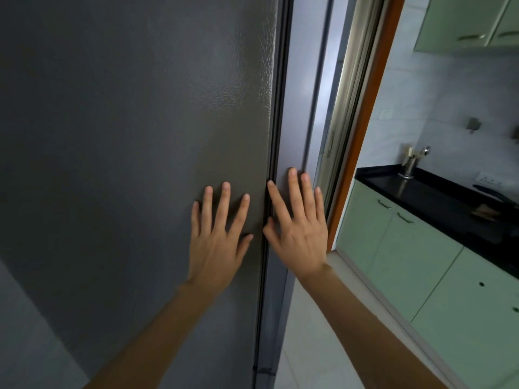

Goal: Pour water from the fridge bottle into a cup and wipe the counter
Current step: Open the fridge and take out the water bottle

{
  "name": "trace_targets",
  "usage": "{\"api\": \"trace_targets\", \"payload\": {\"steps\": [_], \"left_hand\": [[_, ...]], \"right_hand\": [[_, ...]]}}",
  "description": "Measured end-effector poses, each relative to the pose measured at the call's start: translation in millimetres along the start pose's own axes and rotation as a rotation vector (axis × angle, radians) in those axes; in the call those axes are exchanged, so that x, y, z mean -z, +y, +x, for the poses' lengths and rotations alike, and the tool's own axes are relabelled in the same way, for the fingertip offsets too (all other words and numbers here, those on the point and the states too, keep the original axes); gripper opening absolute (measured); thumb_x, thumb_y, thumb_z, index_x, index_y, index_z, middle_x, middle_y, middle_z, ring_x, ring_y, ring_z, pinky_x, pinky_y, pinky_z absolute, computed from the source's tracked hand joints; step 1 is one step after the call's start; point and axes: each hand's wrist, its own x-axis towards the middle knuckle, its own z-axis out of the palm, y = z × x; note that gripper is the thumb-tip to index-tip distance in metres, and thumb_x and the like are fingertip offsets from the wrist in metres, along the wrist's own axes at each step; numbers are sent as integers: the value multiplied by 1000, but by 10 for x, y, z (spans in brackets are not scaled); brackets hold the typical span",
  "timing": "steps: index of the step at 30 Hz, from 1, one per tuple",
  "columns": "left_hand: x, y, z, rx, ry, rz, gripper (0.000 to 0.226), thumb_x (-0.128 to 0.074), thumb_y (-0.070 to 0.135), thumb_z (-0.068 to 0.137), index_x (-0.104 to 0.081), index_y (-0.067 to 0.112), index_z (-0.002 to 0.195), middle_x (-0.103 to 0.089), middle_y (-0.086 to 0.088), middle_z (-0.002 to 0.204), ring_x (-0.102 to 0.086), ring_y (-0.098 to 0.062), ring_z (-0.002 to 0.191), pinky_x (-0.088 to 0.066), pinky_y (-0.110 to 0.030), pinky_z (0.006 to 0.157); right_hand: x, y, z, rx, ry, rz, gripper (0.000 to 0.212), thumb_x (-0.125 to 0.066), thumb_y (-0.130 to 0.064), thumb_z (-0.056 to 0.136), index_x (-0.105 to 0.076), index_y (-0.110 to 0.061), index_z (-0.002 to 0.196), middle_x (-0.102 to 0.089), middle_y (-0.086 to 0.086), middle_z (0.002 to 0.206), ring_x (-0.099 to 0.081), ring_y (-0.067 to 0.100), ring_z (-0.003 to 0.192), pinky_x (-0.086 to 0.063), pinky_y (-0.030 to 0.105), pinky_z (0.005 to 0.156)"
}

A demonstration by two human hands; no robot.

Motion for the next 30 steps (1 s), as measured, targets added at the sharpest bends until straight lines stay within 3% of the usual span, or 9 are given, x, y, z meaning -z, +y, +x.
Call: {"api": "trace_targets", "payload": {"steps": [14,24,30], "left_hand": [[71,-24,11,-2,-26,11,83,-58,49,88,-13,23,153,-8,-15,158,-12,-41,144,-18,-56,114],[66,-10,26,-28,-29,-7,83,-63,47,87,-20,20,152,-10,-16,158,-13,-43,144,-21,-59,114],[68,47,14,0,-59,7,83,-64,49,85,-26,15,150,-18,-22,157,-15,-47,143,-20,-62,113]], "right_hand": [[7,11,23,24,63,23,65,-61,-24,82,-42,-16,144,-19,15,154,-13,30,146,-17,47,118],[194,781,-226,-116,-46,43,73,-56,-14,89,-19,-1,150,-10,21,158,-1,37,147,-15,51,119],[267,1299,-308,-169,-130,41,79,-54,-26,93,-8,2,150,-2,18,159,2,36,147,-8,46,121]]}}
